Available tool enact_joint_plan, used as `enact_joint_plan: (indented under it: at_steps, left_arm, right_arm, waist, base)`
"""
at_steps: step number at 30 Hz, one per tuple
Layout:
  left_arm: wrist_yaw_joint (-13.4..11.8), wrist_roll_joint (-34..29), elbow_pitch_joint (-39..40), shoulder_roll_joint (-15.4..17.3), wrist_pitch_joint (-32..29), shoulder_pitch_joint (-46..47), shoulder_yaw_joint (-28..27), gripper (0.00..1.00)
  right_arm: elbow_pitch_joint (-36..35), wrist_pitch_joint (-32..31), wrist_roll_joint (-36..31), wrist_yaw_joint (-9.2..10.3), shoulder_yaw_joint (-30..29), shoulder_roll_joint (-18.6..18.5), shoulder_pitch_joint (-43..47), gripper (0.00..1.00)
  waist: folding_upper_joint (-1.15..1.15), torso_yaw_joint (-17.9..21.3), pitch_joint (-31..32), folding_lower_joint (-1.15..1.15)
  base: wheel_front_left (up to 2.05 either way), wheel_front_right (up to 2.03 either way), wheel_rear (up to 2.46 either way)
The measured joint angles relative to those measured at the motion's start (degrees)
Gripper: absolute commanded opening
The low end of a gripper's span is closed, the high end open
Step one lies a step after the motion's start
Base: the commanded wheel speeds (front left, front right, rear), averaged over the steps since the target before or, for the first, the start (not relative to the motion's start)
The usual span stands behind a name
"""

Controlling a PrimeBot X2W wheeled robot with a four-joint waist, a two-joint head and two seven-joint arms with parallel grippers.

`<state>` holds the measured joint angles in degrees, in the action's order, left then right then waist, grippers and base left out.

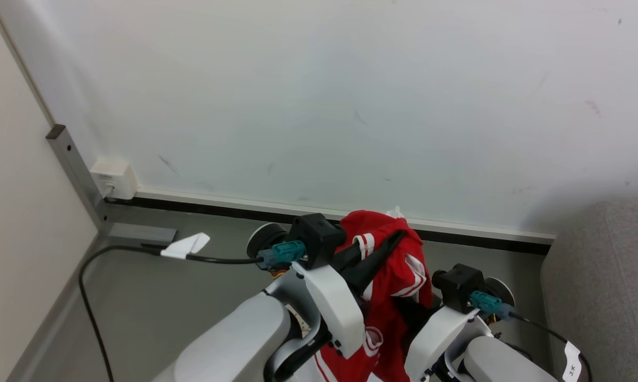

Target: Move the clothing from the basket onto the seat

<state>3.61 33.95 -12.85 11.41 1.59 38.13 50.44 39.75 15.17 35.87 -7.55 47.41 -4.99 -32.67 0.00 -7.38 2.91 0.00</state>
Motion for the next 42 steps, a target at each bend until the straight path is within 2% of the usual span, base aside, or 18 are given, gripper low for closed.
enact_joint_plan:
  at_steps: [12,13,14,15,16,17,27,42]
  left_arm:
    - [-0.75,0.98,-2.67,1.32,1.59,-1.30,-0.70,0.00]
    - [-0.99,0.98,-2.79,1.36,1.71,-1.40,-0.70,0.19]
    - [-1.08,0.98,-2.81,1.37,2.02,-1.57,-0.70,0.42]
    - [-1.15,0.98,-2.79,1.37,2.36,-1.72,-0.66,0.54]
    - [-1.16,0.88,-2.74,1.41,2.55,-1.72,-0.49,0.74]
    - [-1.25,0.68,-2.68,1.44,2.63,-1.72,-0.22,1.00]
    - [-1.65,0.14,-1.26,1.09,3.79,-2.71,0.86,1.00]
    - [-1.81,-0.71,0.35,2.34,4.32,-3.50,2.23,1.00]
  right_arm:
    - [-4.99,0.00,-0.30,0.00,-6.34,-1.46,1.57,0.00]
    - [-5.53,0.00,-0.35,0.00,-7.22,-1.83,1.84,0.00]
    - [-6.02,0.00,-0.35,0.00,-8.16,-2.13,2.27,0.00]
    - [-6.50,0.00,-0.43,0.00,-8.82,-2.35,2.63,0.00]
    - [-6.90,0.00,-0.59,0.00,-9.51,-2.58,2.89,0.00]
    - [-7.44,0.00,-0.62,0.00,-10.40,-2.69,3.20,0.00]
    - [-12.14,0.00,-2.35,0.00,-18.67,-4.77,3.64,0.00]
    - [-22.45,0.00,-8.23,0.00,-31.55,-13.05,2.38,0.00]
  waist:
    - [0.00,3.46,-1.13,0.00]
    - [0.00,3.79,-1.25,0.00]
    - [0.00,4.12,-1.35,0.00]
    - [0.00,4.47,-1.45,0.00]
    - [0.00,4.83,-1.53,0.00]
    - [0.00,5.20,-1.62,0.00]
    - [0.00,10.03,-2.45,0.00]
    - [0.00,21.00,-5.35,0.00]
  base:
    - [0.00,0.00,0.00]
    - [0.00,0.00,0.00]
    - [0.00,0.00,0.00]
    - [0.00,0.00,0.00]
    - [0.00,0.00,0.00]
    - [0.00,0.00,0.00]
    - [0.00,0.00,0.00]
    - [0.00,0.00,0.00]
